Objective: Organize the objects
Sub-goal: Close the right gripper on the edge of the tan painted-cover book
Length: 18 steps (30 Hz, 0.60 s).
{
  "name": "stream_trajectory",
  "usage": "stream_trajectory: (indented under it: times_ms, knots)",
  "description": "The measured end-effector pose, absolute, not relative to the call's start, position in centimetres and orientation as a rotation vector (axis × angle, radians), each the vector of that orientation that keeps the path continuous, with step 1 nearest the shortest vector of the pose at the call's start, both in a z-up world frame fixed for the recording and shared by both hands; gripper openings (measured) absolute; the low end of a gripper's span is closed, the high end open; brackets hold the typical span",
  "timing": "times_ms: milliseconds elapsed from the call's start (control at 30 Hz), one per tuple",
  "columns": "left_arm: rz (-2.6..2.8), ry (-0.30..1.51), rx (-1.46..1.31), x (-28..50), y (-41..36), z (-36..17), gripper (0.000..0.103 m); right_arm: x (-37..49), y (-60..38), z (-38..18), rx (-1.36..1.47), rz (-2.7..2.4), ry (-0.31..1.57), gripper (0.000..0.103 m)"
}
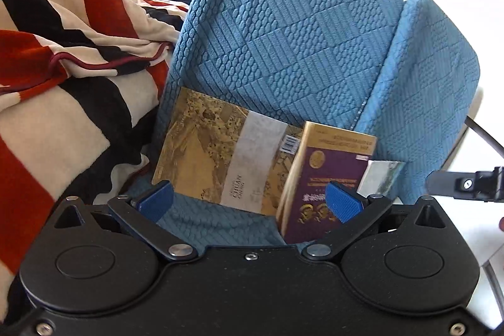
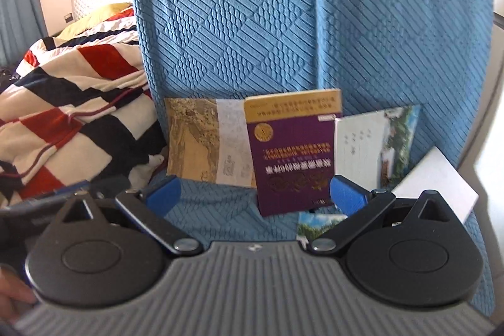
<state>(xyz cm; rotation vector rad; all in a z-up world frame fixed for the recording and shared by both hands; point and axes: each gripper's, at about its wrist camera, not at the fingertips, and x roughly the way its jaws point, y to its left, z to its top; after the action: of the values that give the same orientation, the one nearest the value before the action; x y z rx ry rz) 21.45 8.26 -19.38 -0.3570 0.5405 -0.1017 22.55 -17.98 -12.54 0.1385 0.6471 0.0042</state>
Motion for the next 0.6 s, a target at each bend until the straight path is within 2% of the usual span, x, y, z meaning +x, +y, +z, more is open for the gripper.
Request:
stream_trajectory:
  times_ms: [333,433,600]
  knots:
    - [-0.072,0.503,-0.442,26.8,11.8,-23.2,0.103,29.0,-17.8,-12.8,0.073,0.044,0.662,0.103]
    - [-0.046,0.530,-0.445,29.1,12.5,-24.1,0.103,31.3,-18.2,-12.9,0.098,0.046,0.681,0.094]
    - [-0.062,0.601,-0.411,32.7,13.2,-25.7,0.103,35.0,-18.3,-12.6,0.068,0.044,0.708,0.091]
